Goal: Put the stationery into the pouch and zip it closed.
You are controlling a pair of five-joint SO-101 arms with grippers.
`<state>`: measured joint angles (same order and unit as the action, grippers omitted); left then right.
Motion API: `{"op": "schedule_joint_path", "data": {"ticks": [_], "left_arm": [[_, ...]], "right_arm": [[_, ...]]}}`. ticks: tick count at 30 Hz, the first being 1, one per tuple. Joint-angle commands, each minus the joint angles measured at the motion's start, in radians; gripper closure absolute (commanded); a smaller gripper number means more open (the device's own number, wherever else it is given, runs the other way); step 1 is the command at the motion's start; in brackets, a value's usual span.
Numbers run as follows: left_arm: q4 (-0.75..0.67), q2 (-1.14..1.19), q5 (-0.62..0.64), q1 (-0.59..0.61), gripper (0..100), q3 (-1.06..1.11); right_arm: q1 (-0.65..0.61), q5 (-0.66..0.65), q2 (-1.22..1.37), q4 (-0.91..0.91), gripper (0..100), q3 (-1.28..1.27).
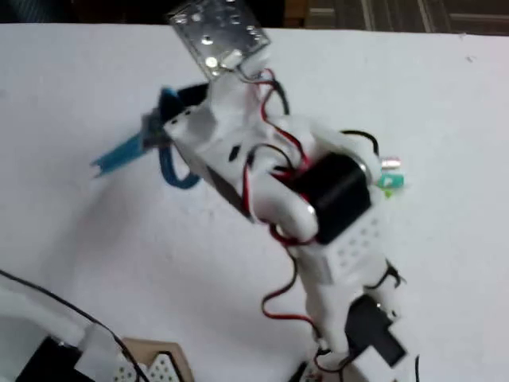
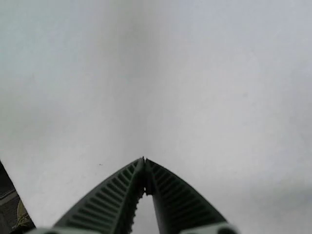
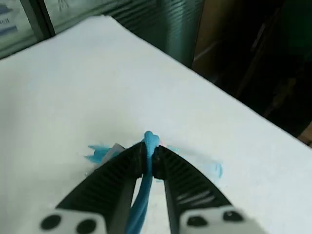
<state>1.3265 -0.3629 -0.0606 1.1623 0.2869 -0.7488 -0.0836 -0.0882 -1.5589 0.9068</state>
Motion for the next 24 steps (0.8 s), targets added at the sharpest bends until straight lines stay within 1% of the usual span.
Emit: {"op": "schedule_joint_path", "data": {"ticks": [1, 5, 8, 11, 17, 20, 24], "left_arm": [[0.146, -0.042, 0.003, -0.071, 97, -0.190], [0.273, -0.042, 0.003, -0.134, 97, -0.370], [0.365, -0.042, -0.020, -0.147, 97, -0.500], [0.437, -0.042, -0.060, -0.148, 97, -0.580], [0.454, -0.044, -0.123, -0.114, 98, -0.595], [0.456, -0.045, -0.126, -0.091, 98, -0.598], [0.456, -0.041, -0.183, -0.087, 98, -0.586]], "right_arm": [[-0.004, -0.008, -0.051, 0.119, 98.3, -0.002], [-0.041, -0.008, -0.044, 0.259, 98.3, 0.043], [-0.085, -0.008, -0.042, 0.363, 98.3, 0.057], [-0.104, -0.006, -0.025, 0.417, 98.3, 0.043], [-0.101, -0.006, 0.127, 0.424, 98.2, -0.020], [-0.071, -0.006, 0.203, 0.441, 98.2, -0.021], [-0.018, -0.006, 0.231, 0.447, 98.2, -0.017]]}}
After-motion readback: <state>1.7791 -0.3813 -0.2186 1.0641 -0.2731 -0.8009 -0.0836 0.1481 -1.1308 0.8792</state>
